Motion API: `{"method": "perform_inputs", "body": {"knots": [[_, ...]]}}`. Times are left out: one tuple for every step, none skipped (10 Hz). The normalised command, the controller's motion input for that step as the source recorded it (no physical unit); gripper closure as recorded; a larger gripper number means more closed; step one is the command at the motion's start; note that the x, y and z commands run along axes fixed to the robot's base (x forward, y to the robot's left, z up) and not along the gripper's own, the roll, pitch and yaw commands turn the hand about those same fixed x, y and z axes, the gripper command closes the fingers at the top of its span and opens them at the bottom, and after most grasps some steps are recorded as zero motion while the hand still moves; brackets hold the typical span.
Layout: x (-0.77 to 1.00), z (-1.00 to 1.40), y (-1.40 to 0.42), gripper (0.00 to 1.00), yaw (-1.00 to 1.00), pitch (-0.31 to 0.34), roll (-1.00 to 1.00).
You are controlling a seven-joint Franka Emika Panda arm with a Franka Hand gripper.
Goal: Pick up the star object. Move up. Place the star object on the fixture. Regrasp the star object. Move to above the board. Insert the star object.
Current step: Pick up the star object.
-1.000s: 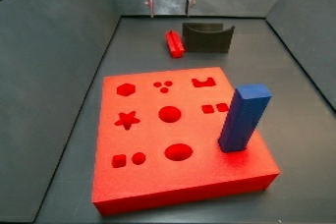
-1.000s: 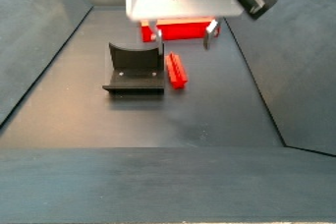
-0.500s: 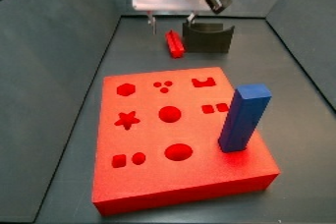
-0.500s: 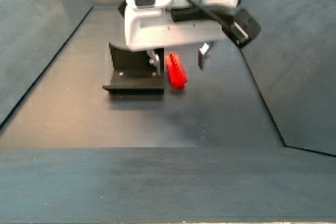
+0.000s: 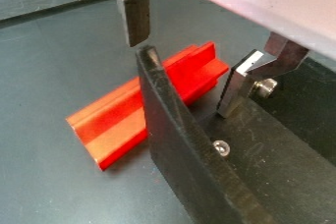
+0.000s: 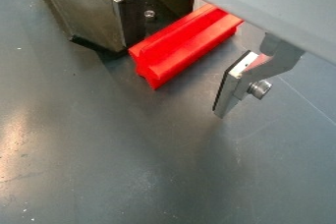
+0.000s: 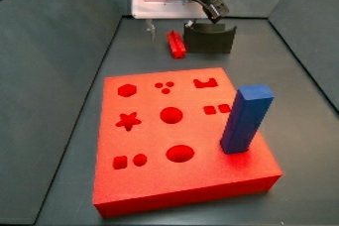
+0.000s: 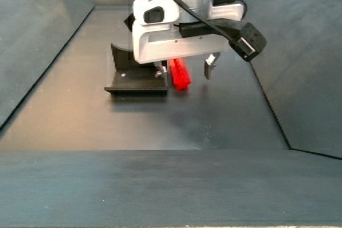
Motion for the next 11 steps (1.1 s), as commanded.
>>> {"method": "perform_inputs", "body": {"knots": [[-0.70, -0.13, 0.00, 0.00, -0.53, -0.030, 0.02], [-0.48, -0.01, 0.00, 0.00, -0.34, -0.049, 0.00], [0.00, -0.04, -0.01, 0.00, 0.00, 0.000, 0.00], [0.03, -0.33, -0.32, 0.00, 0.49, 0.010, 0.00], [0.00, -0.40, -0.17, 0.00, 0.99, 0.031, 0.00], [0.00, -0.41, -0.19, 0.00, 0.96, 0.044, 0.00], [0.00, 0.00, -0.06, 0.00, 0.12, 0.000, -0.03], [0.00, 0.00, 0.00, 0.00, 0.00, 0.000, 0.00], [0.00, 0.00, 0.00, 1.00, 0.00, 0.000, 0.00], [0.00, 0.00, 0.00, 1.00, 0.00, 0.000, 0.00], [0.00, 0.00, 0.00, 1.00, 0.00, 0.000, 0.00]]}}
